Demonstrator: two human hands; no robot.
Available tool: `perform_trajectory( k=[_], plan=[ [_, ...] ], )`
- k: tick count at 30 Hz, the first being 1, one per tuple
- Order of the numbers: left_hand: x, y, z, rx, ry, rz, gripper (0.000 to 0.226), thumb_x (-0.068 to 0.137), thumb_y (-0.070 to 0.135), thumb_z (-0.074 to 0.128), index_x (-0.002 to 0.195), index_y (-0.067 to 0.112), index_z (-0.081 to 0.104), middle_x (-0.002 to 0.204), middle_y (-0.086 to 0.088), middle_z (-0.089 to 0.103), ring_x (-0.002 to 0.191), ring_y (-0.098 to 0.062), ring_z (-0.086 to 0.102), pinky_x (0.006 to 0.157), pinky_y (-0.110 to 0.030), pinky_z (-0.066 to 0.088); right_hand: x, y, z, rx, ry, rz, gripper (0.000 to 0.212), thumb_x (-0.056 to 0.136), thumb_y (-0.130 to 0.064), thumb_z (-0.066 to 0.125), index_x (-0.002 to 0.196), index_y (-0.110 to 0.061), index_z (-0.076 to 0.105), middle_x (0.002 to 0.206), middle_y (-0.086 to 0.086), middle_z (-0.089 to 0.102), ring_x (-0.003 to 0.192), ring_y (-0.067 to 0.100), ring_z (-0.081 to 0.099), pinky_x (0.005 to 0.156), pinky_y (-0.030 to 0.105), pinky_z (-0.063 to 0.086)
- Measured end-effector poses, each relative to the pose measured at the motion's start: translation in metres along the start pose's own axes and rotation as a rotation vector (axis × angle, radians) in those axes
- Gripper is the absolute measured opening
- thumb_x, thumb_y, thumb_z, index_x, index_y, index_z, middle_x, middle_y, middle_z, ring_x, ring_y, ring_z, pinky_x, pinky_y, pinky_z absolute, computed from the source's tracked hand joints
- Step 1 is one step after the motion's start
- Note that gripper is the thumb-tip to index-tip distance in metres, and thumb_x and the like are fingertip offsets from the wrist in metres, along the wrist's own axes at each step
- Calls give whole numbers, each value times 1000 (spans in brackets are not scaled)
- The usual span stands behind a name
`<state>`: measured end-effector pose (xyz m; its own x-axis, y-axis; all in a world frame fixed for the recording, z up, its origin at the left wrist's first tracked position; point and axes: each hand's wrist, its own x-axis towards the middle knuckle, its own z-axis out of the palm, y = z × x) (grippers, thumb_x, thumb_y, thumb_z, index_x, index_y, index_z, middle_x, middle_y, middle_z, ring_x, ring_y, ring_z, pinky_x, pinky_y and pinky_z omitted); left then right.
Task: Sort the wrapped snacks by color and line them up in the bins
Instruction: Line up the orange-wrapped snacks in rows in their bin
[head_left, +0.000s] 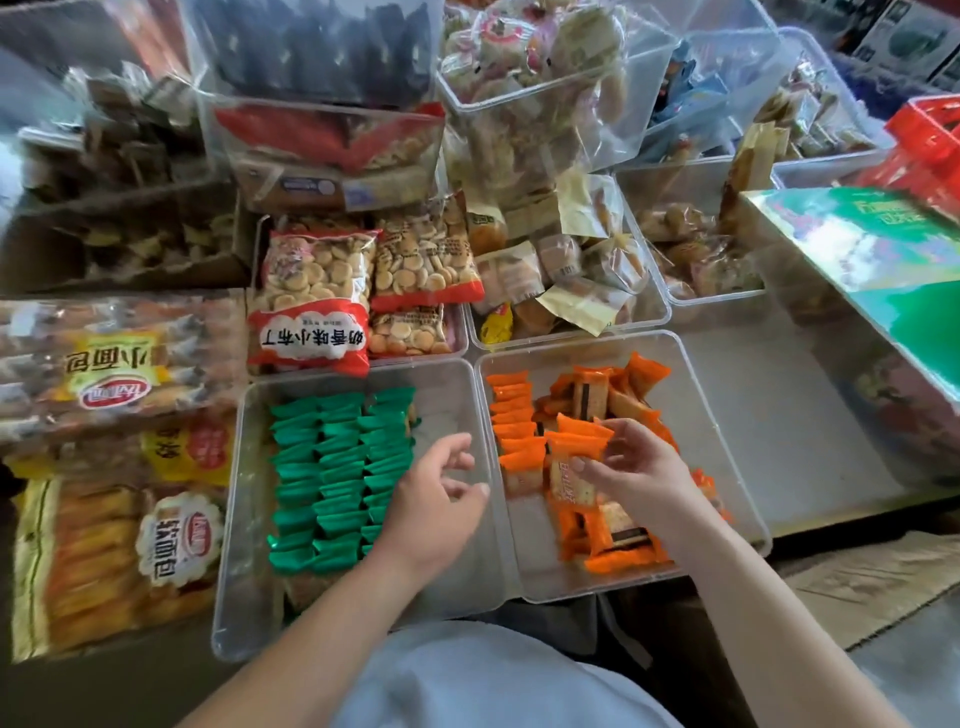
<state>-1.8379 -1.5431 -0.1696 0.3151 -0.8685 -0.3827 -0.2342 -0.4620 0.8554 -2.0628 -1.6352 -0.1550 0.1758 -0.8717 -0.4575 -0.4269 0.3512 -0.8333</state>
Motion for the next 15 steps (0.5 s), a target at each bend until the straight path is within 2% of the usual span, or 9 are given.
perform_trajectory(
  k=[3, 5, 8, 10, 12, 13, 15],
  plan=[
    [-4, -6, -3, -11, -35, -15, 56, 93, 17, 74, 143, 32, 54, 117, 19, 60, 83, -2, 64, 70, -10, 49, 12, 5, 21, -70, -106, 17, 31, 84, -29, 86, 108, -28, 66, 94, -4, 77, 87, 14, 74, 72, 28, 59],
    [-6, -8, -3, -10, -64, -29, 57, 94, 18, 74, 145, 34, 52, 119, 19, 59, 88, -4, 65, 71, -10, 50, 20, 16, 35, -248, -154, 15, 35, 86, -27, 84, 112, -27, 60, 97, -7, 73, 85, 8, 70, 67, 19, 54],
    [-4, -10, -6, -4, -78, -46, 57, 95, 18, 73, 146, 33, 52, 120, 19, 58, 92, -7, 65, 78, -13, 52, 30, 32, 48, -375, -209, 16, 41, 88, -21, 80, 121, -31, 59, 108, -10, 68, 92, 6, 67, 67, 13, 50],
    [-2, -11, -6, -3, -85, -51, 57, 95, 19, 72, 146, 33, 52, 119, 19, 58, 93, -8, 65, 84, -19, 55, 37, 38, 53, -440, -193, -10, 44, 90, -23, 79, 127, -36, 59, 121, -6, 60, 108, 14, 62, 83, 16, 52],
    [-1, -12, -3, 4, -101, -51, 56, 95, 19, 72, 145, 34, 53, 119, 19, 58, 93, -10, 66, 83, -21, 54, 43, 39, 55, -686, -147, -79, 51, 89, -34, 79, 136, -41, 58, 124, -4, 41, 124, 23, 47, 103, 30, 47],
    [0, -12, 0, 9, -111, -50, 56, 95, 19, 72, 145, 34, 53, 119, 19, 59, 93, -10, 66, 81, -20, 53, 43, 36, 54, -792, -141, -119, 53, 89, -38, 78, 138, -43, 57, 122, -4, 36, 124, 24, 44, 104, 34, 45],
    [1, -14, 4, 30, -128, -39, 54, 94, 21, 72, 143, 35, 54, 118, 19, 60, 92, -9, 67, 78, -17, 50, 43, 32, 51, -816, -193, -137, 54, 90, -35, 78, 139, -43, 57, 124, -6, 45, 114, 20, 53, 95, 31, 51]
  ],
)
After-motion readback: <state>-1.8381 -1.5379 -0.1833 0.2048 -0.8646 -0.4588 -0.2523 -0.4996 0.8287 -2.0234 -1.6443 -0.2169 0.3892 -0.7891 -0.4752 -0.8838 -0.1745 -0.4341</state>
